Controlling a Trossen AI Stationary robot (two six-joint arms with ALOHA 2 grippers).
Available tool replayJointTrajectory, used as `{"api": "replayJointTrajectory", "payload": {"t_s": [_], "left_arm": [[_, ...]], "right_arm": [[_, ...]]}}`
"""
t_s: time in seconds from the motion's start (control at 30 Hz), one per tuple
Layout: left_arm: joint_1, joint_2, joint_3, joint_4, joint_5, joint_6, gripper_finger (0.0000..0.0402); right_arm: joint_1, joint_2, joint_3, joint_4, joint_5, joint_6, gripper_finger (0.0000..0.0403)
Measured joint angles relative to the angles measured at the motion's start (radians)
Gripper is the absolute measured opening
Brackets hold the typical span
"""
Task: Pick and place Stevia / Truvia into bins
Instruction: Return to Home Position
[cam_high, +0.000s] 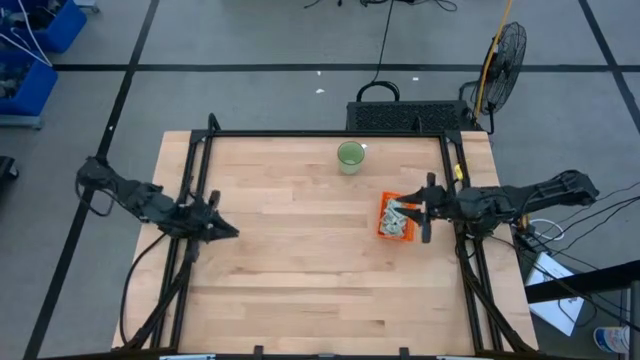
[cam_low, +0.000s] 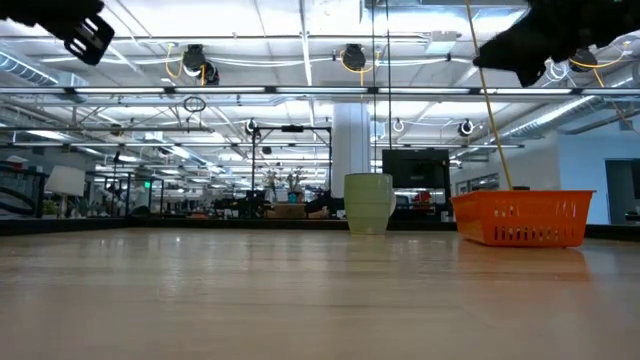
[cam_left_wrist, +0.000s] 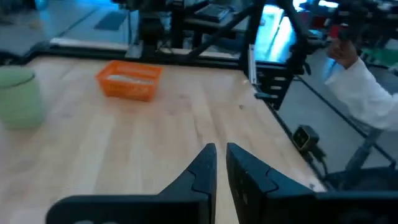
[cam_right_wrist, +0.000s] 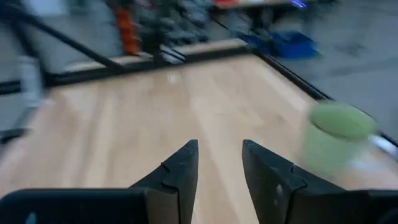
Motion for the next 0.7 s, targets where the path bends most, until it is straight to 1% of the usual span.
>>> {"api": "replayJointTrajectory", "payload": {"t_s": [0.03,0.1,0.2,0.3,0.4,0.47,0.53,0.63,0.7], "left_arm": [[0.004,-0.010,-0.035,0.044,0.009,0.029,0.0044],[0.020,-0.030,-0.069,0.076,-0.013,0.054,0.0044],[0.050,-0.058,-0.058,0.005,-0.024,-0.006,0.0044],[0.068,-0.119,-0.017,-0.050,-0.022,-0.004,0.0044],[0.085,-0.203,0.003,-0.029,-0.058,0.075,0.0044],[0.093,-0.254,-0.008,-0.025,-0.041,0.134,0.0044],[0.099,-0.290,-0.042,0.011,-0.005,0.153,0.0044],[0.100,-0.318,-0.136,0.096,0.038,0.128,0.0044],[0.100,-0.322,-0.208,0.170,0.040,0.124,0.0044]], "right_arm": [[0.000,-0.021,-0.010,0.028,-0.023,-0.025,0.0117],[0.000,-0.069,-0.026,0.055,-0.041,-0.067,0.0117],[0.000,-0.156,-0.071,0.053,-0.041,-0.106,0.0118],[0.000,-0.262,-0.134,0.061,-0.031,-0.130,0.0118],[-0.001,-0.380,-0.194,0.104,0.011,-0.161,0.0116],[-0.001,-0.456,-0.225,0.110,0.013,-0.189,0.0115],[-0.001,-0.521,-0.248,0.101,0.008,-0.214,0.0115],[-0.001,-0.519,-0.255,0.097,0.007,-0.246,0.0114],[-0.002,-0.514,-0.256,0.100,0.011,-0.256,0.0114]]}}
